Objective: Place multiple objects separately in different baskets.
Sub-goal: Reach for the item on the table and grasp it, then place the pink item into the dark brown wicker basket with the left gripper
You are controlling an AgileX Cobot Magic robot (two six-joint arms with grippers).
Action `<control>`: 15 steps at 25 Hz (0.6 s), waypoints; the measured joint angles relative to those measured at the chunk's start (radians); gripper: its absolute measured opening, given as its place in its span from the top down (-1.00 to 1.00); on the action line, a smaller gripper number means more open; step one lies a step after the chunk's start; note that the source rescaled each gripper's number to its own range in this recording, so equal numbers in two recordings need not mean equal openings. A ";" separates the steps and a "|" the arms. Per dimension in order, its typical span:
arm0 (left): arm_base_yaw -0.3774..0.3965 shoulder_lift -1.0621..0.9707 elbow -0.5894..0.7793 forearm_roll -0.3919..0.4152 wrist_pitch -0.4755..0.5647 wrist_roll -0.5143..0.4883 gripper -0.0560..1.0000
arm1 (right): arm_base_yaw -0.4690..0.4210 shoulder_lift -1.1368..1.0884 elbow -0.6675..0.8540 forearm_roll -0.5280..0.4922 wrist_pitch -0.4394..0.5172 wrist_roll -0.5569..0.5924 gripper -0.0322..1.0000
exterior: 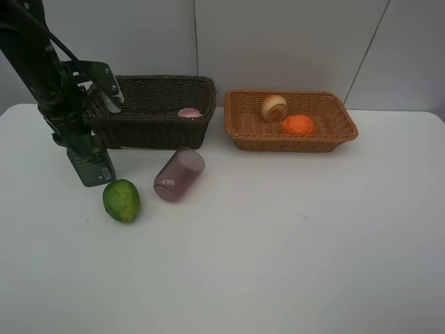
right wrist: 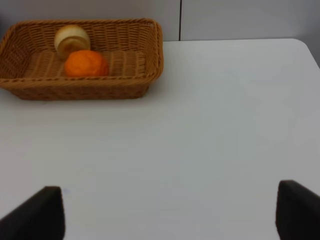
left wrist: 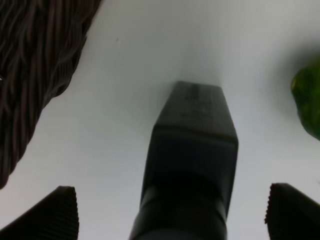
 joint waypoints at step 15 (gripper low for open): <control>0.000 0.025 0.060 0.000 -0.100 0.003 -0.89 | 0.000 0.000 0.000 0.000 0.000 0.000 -0.76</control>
